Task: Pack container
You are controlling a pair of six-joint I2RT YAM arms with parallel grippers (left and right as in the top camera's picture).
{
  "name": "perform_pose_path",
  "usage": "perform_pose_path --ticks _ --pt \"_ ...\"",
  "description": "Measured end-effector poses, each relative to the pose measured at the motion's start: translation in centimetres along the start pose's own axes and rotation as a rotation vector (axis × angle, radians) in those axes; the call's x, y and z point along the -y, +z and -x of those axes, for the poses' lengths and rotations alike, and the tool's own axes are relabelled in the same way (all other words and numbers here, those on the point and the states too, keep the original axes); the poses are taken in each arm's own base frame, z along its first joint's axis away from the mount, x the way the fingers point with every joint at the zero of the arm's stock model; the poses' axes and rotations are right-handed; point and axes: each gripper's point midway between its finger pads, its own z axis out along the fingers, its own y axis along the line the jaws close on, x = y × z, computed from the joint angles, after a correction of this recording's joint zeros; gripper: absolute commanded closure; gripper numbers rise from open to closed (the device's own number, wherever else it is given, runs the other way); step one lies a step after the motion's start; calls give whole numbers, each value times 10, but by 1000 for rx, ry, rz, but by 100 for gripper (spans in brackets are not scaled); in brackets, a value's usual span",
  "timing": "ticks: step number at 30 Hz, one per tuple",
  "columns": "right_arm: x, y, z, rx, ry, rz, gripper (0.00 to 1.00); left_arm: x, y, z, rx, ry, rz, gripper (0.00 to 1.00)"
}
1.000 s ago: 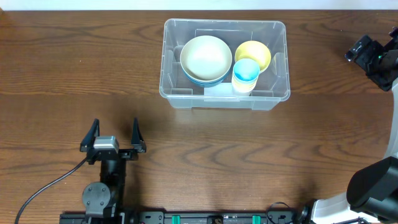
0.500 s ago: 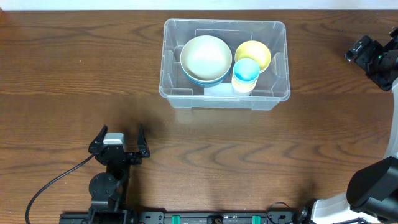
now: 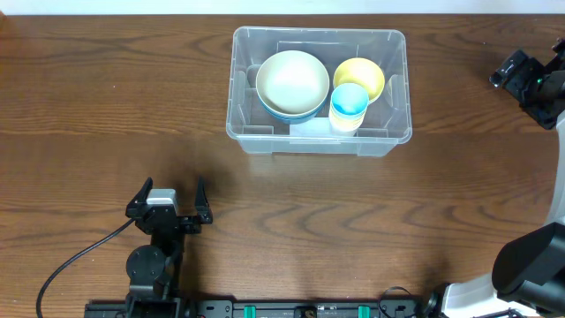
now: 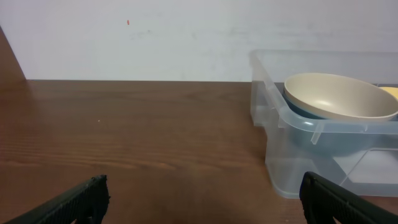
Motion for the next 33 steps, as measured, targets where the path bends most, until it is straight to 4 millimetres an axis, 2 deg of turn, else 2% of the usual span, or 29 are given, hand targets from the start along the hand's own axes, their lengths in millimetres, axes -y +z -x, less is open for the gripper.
perform_pose_path --ticks 13,16,19,21,23,24,26,28,30,33 --pt "-3 -2 -1 3 -5 4 1 0 0 0 0 0 0 2" --pt "-17 -14 -3 24 -35 28 1 0 0 0 0 0 0 2" --pt "-49 -45 -15 70 -102 94 1 0 0 0 0 0 0 2" --pt "-77 -75 -32 107 -168 165 1 0 0 0 0 0 0 2" --pt "-101 -105 -56 131 -236 244 1 0 0 0 -1 0 0 2" --pt "-113 -122 -75 139 -281 295 1 0 0 0 -1 0 0 2" --pt "-123 -143 -105 135 -338 362 1 0 0 0 -2 0 0 2" --pt "-123 -156 -134 127 -386 409 1 0 0 0 -2 0 0 2" --pt "-113 -165 -165 114 -426 446 1 0 0 0 -3 1 0 2" --pt "-92 -167 -192 112 -444 465 1 0 0 0 -3 1 0 2"
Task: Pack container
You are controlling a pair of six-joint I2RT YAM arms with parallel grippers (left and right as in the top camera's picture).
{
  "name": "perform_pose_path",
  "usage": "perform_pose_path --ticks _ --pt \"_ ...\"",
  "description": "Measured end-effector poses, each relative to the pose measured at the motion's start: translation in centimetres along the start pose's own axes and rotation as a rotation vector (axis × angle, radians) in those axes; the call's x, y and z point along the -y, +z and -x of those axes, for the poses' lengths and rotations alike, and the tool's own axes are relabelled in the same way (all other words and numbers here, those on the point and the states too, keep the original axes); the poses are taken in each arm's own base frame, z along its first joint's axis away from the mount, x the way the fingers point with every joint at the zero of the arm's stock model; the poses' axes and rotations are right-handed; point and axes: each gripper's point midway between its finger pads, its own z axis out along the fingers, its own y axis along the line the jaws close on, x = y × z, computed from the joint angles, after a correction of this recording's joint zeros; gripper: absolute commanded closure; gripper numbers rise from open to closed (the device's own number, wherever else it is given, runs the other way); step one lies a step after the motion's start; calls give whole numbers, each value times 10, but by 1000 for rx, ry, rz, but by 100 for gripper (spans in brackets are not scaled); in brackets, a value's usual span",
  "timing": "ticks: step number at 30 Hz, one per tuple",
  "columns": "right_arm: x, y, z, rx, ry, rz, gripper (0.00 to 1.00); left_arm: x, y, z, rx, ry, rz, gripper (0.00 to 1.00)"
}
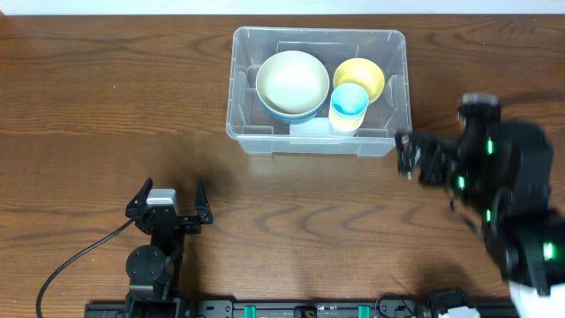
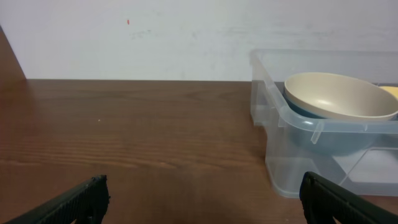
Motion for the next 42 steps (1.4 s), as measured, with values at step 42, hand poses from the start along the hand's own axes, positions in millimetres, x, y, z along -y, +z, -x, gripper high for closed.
perform_pose_path --ticks 42 --pt "82 57 -91 609 -429 -55 1 0 0 0 -1 0 0 2"
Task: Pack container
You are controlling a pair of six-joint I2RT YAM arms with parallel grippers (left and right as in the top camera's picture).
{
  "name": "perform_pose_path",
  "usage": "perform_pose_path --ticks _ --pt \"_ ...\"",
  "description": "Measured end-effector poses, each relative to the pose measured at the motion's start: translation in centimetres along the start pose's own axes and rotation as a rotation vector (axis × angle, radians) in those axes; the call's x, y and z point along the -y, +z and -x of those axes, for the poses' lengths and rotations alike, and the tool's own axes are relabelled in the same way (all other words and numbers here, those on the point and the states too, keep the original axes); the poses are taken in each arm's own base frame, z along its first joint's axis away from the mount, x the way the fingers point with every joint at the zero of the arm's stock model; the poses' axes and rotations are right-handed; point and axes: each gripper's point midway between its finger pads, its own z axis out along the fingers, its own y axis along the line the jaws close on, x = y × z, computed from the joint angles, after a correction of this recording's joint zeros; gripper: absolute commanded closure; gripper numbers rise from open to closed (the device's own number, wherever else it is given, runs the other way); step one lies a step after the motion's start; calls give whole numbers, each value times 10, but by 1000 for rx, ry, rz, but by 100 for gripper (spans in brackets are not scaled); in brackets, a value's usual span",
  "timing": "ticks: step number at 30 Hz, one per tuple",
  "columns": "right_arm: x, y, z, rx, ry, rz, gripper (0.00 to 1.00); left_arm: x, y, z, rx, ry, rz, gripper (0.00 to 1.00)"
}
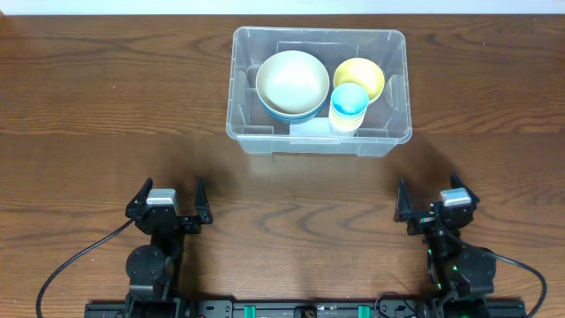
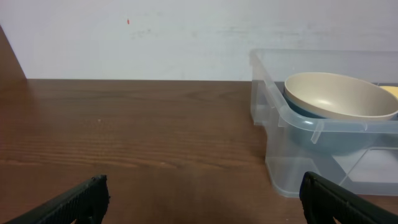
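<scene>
A clear plastic container (image 1: 393, 132) stands at the back middle of the table. Inside it a cream bowl (image 1: 292, 79) nests in a blue bowl, beside a yellow bowl (image 1: 363, 75) and a light blue cup (image 1: 348, 104). My left gripper (image 1: 168, 195) rests open near the front left, nothing between its fingers. My right gripper (image 1: 426, 195) rests open near the front right, also empty. In the left wrist view the container (image 2: 292, 152) and the cream bowl (image 2: 339, 96) show to the right, ahead of the open left gripper (image 2: 202, 205).
Brown wooden table (image 1: 106, 115) all round the container. A black cable (image 1: 71, 265) runs from the left arm's base at the front edge. A white wall (image 2: 137, 37) stands behind the table.
The right arm was blurred in motion just right of the container; it now sits at the front right, gripper open. The left arm and the container's contents have not changed.
First the right arm was raised at the far right edge of the view, away from the container. Then it was beside the container's right side, blurred. Now it rests at the front right. The bowls and cup stayed in the container throughout.
</scene>
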Motion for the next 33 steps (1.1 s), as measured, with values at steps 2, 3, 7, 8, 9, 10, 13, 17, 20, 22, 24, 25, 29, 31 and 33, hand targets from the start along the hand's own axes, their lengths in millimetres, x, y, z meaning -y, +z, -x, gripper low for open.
perform_pose_path --ticks 2,3,7,8,9,10,13,17,20,22,24,25,29,31,33 --pt "1 0 0 -1 -11 -8 1 0 0 0 0 0 0 2" --pt "2 0 0 -1 -14 -9 1 0 0 0 0 0 0 2" --pt "2 0 0 -1 -21 -12 1 0 0 0 0 0 0 2" --pt "2 0 0 -1 -21 -13 1 0 0 0 0 0 0 2" --pt "2 0 0 -1 -22 -13 1 0 0 0 0 0 0 2" --pt "2 0 0 -1 -22 -13 1 0 0 0 0 0 0 2" --pt "3 0 0 -2 -24 -15 1 0 0 0 0 0 0 2" --pt "3 0 0 -2 -25 -16 1 0 0 0 0 0 0 2" --pt "3 0 0 -2 -26 -16 1 0 0 0 0 0 0 2" --pt "3 0 0 -2 -28 -16 1 0 0 0 0 0 0 2" --pt "3 0 0 -2 -28 -16 1 0 0 0 0 0 0 2" --pt "3 0 0 -2 -28 -16 1 0 0 0 0 0 0 2" --pt "3 0 0 -2 -28 -15 1 0 0 0 0 0 0 2" --pt "3 0 0 -2 -28 -16 1 0 0 0 0 0 0 2" --pt "3 0 0 -2 -28 -16 1 0 0 0 0 0 0 2"
